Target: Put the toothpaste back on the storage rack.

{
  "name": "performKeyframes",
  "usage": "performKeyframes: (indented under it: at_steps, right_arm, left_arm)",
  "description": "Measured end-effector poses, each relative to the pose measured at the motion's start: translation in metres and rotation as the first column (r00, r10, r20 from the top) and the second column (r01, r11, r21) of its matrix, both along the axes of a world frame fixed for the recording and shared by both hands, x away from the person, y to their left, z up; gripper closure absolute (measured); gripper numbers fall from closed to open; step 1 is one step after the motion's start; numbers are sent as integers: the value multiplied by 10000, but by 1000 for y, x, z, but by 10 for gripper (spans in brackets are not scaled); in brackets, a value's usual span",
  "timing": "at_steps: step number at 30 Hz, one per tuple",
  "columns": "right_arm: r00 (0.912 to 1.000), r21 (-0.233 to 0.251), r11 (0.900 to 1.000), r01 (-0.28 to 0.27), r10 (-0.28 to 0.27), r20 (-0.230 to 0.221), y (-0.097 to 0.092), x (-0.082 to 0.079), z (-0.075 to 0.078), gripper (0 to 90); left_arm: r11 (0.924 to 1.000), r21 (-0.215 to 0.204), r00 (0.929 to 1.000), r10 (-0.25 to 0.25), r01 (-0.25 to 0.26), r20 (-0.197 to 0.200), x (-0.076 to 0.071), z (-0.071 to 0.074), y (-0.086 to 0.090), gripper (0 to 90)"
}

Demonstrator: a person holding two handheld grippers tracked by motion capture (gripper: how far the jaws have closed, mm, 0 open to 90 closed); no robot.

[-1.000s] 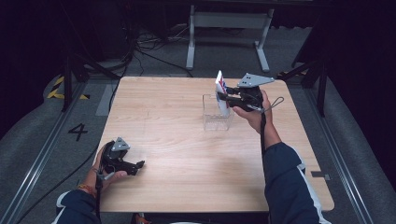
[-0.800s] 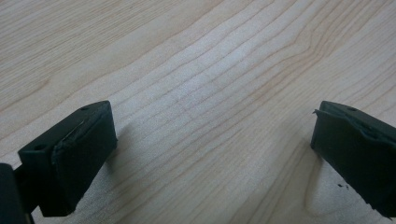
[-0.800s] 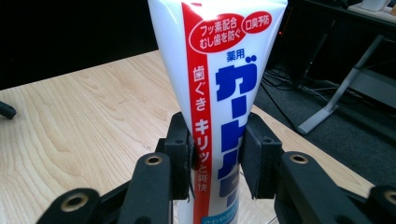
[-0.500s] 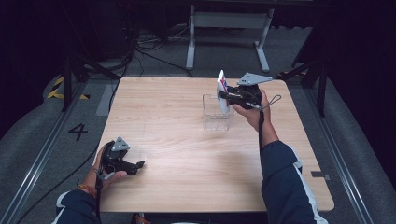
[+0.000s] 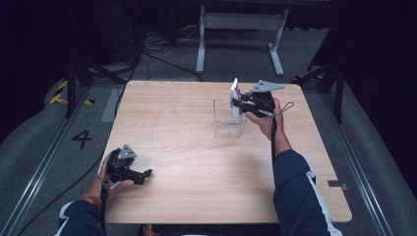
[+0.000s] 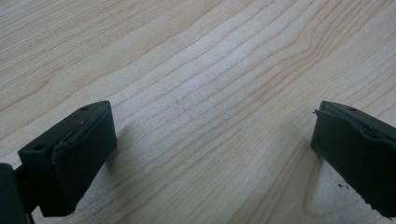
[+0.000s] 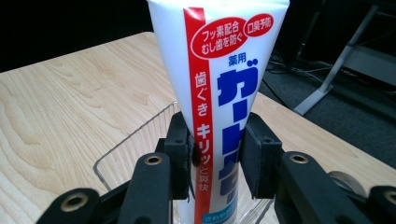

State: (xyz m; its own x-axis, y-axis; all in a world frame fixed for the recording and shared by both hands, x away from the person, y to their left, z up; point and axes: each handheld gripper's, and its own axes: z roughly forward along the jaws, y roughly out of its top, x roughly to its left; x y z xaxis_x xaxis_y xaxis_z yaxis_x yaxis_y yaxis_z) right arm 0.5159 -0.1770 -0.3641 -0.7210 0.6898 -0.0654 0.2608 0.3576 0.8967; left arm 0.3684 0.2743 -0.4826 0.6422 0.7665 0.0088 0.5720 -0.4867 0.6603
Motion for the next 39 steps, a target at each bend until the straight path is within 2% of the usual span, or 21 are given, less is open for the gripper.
performKeyframes:
  at_steps: [22, 39]
  right_arm:
    - [9988, -362, 9993, 17, -35, -496, -1, -2, -28, 671]
    - [9967, -541, 9985, -83, 39, -807, -3, -4, -39, 663]
  left_arm:
    - [10000, -1, 10000, 5, -5, 4, 0, 0, 0, 7]
    - [10000, -15, 10000, 31, -31, 53, 0, 0, 0, 7]
